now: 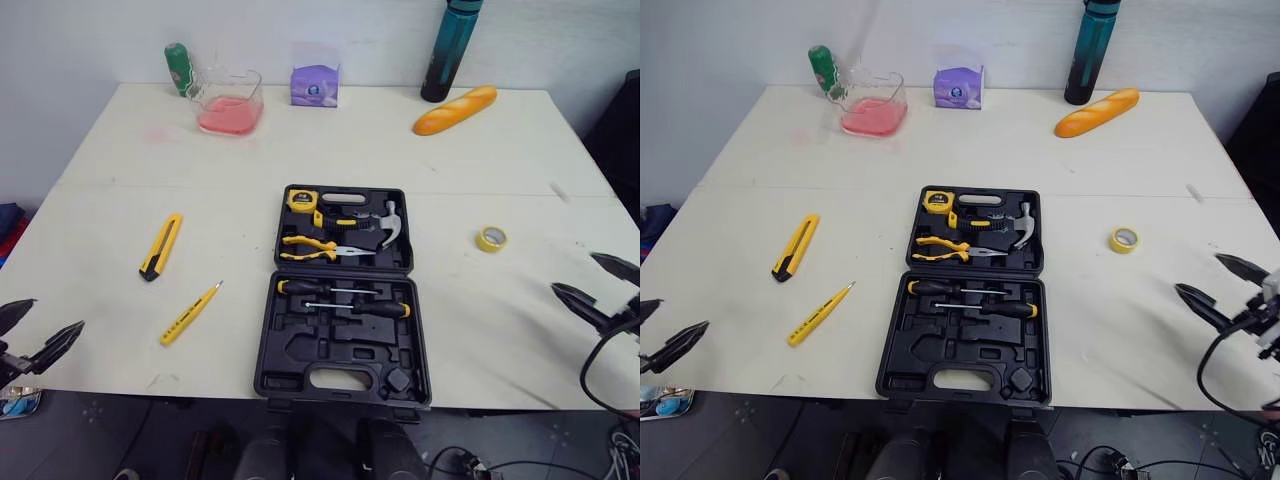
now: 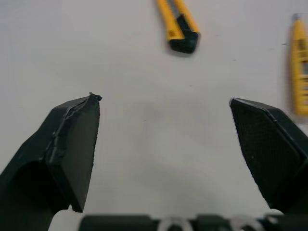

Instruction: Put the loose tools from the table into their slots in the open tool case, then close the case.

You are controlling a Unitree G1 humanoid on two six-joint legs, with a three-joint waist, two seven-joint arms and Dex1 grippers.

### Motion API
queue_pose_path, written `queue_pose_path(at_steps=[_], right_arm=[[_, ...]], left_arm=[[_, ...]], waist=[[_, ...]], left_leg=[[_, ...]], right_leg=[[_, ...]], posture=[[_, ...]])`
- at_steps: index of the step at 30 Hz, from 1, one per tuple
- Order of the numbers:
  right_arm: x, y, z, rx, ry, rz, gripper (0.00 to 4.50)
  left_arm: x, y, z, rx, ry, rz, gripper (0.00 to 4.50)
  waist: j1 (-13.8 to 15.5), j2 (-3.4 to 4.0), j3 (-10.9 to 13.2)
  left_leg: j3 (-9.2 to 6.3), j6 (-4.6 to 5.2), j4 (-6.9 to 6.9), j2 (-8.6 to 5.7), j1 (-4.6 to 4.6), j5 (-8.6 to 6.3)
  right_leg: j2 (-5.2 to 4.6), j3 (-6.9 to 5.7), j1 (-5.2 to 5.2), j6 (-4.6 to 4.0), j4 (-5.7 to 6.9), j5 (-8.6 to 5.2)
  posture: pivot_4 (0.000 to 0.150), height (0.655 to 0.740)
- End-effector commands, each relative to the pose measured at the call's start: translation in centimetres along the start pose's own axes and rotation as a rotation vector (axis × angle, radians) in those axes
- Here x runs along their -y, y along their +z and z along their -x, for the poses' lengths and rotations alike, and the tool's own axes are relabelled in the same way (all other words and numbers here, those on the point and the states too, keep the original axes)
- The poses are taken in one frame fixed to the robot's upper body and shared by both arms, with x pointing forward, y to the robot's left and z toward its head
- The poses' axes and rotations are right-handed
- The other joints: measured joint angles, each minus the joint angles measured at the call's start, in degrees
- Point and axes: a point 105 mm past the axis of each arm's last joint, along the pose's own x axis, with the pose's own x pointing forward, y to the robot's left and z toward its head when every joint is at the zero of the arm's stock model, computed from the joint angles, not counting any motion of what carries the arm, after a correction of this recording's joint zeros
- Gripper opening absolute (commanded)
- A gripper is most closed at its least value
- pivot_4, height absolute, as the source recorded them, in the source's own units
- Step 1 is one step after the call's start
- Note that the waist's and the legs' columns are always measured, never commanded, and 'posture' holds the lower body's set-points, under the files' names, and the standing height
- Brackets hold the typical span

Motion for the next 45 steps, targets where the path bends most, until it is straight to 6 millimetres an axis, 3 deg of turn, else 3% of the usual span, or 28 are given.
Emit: queue_pose_path(at_steps=[1,5,9,12,16,23,36,45], right_arm=[[-1.2,2.8,-2.1,0.102,0.11,0.03,4.46],[-4.2,5.2,-4.5,0.211,0.299,0.005,4.46],[-6.8,6.1,-5.7,0.236,0.441,-0.034,4.46],[-9.9,7.0,-6.7,0.263,0.595,-0.058,4.46],[-12.3,7.6,-7.3,0.294,0.693,-0.063,4.46],[-14.5,7.5,-7.5,0.296,0.787,-0.083,4.46],[-15.0,7.8,-7.6,0.278,0.788,-0.098,4.46],[-15.1,7.9,-7.5,0.255,0.775,-0.116,4.5]], left_arm=[[1.2,1.3,-0.6,-0.027,-0.06,0.008,4.5],[3.1,1.6,-1.9,-0.087,-0.141,0.019,4.5],[3.8,1.9,-2.8,-0.134,-0.162,0.002,4.5],[4.4,2.6,-3.9,-0.157,-0.167,-0.019,4.5],[6.5,2.3,-5.2,-0.216,-0.23,-0.021,4.5],[7.7,0.6,-7.3,-0.311,-0.246,-0.026,4.5],[9.6,-0.3,-9.7,-0.337,-0.324,0.017,4.5],[10.4,-0.7,-10.0,-0.36,-0.344,0.024,0.74]], waist=[[0.1,0.02,0.0],[0.1,0.04,0.0],[0.1,0.03,0.0],[0.2,0.03,0.0],[0.2,0.03,0.0],[0.3,0.02,0.0],[1.6,0.03,0.0],[1.8,0.04,0.0]], left_leg=[[-0.01,0.0,0.0,0.0,-0.01,0.0],[-0.1,0.0,-0.01,-0.01,-0.08,0.0],[-0.18,0.01,0.01,-0.01,-0.2,0.01],[-0.25,0.01,0.01,-0.01,-0.27,0.01],[-0.26,0.01,0.02,-0.03,-0.31,0.01],[-0.24,0.02,0.02,-0.04,-0.33,0.02],[-0.21,-0.02,0.12,-0.05,-0.18,0.18],[-0.22,-0.02,0.11,-0.09,-0.21,0.2]], right_leg=[[0.0,0.06,0.0,0.0,-0.01,0.0],[0.01,0.23,-0.01,-0.02,-0.01,-0.01],[0.02,0.2,-0.03,-0.01,0.03,-0.01],[0.06,0.15,-0.04,-0.01,0.05,-0.01],[0.09,0.15,-0.05,-0.01,0.05,0.0],[0.46,0.13,-0.07,0.0,0.04,0.0],[0.43,0.19,-0.08,-0.02,0.14,0.01],[0.4,0.26,-0.07,-0.04,0.21,0.02]], posture=[[0.15,0.74],[0.15,0.74],[0.15,0.74],[0.15,0.74],[0.15,0.74],[0.15,0.74],[0.15,0.74],[0.15,0.74]])
